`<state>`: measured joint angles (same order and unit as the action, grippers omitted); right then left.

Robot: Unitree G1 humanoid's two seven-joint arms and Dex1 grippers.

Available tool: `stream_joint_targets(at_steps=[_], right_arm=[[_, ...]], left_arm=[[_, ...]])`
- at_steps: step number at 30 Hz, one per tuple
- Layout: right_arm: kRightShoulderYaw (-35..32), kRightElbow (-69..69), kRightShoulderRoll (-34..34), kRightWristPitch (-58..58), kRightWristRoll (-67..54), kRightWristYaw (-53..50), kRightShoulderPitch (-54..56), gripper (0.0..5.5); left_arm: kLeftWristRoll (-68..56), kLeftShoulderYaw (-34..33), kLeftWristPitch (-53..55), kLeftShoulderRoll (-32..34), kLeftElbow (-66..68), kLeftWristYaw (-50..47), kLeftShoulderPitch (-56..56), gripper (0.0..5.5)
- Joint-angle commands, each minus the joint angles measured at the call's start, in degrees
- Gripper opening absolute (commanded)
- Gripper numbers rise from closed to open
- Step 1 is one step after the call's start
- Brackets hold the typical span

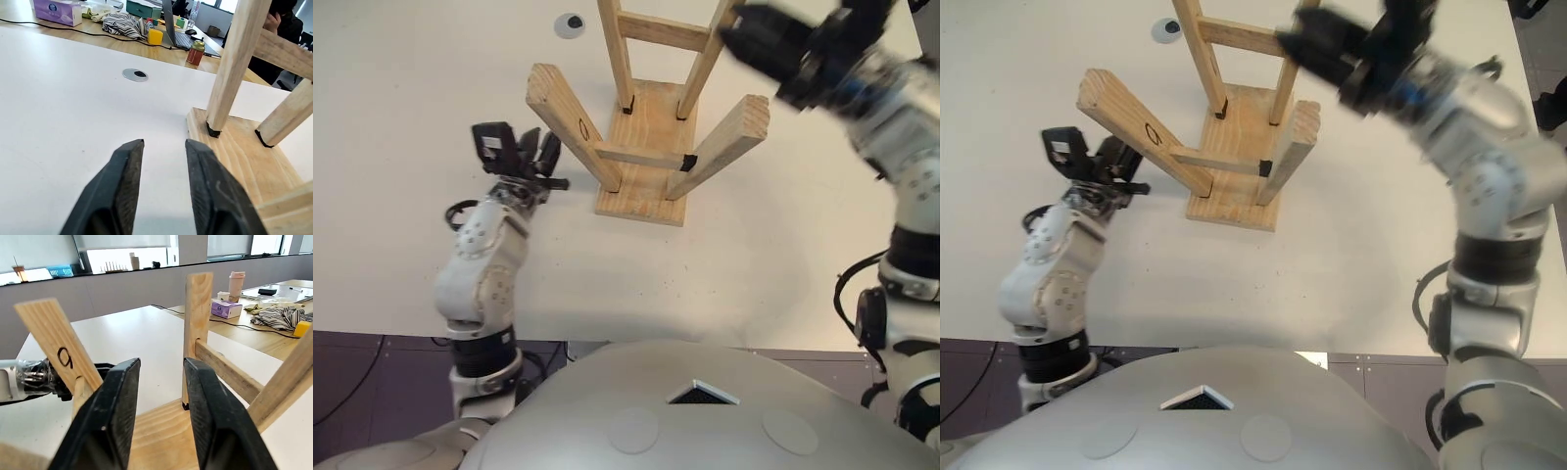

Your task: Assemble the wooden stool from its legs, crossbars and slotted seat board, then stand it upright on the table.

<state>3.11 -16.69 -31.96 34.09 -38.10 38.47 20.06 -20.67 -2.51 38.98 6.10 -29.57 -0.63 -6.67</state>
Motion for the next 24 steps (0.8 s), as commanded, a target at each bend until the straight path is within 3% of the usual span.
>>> stream_joint_targets(at_steps=[1,7,14,19,24], right_arm=[[6.1,-2.5,1.9,-2.8,9.7,-4.7,-3.3,1.02],[16.2,-9.6,8.9,8.9,14.4,-14.5,-3.0,0.05],[27.0,-4.0,21.1,15.1,20.2,-18.8,7.7,0.05],[25.6,-4.3,22.4,14.9,24.2,-22.1,8.1,0.05],[13.6,-14.8,23.6,14.2,23.6,-26.4,6.3,0.05]], left_arm=[[2.0,-0.8,1.6,0.4,1.3,-1.5,3.0,0.87],[4.1,-2.5,-2.7,7.0,18.2,6.1,15.2,0.01],[9.8,-2.5,-18.7,10.6,56.8,12.8,40.2,0.01],[10.7,-6.8,-26.1,15.1,65.4,11.5,42.2,0.01],[10.3,-8.3,-21.2,20.8,51.4,16.4,27.9,0.01]])
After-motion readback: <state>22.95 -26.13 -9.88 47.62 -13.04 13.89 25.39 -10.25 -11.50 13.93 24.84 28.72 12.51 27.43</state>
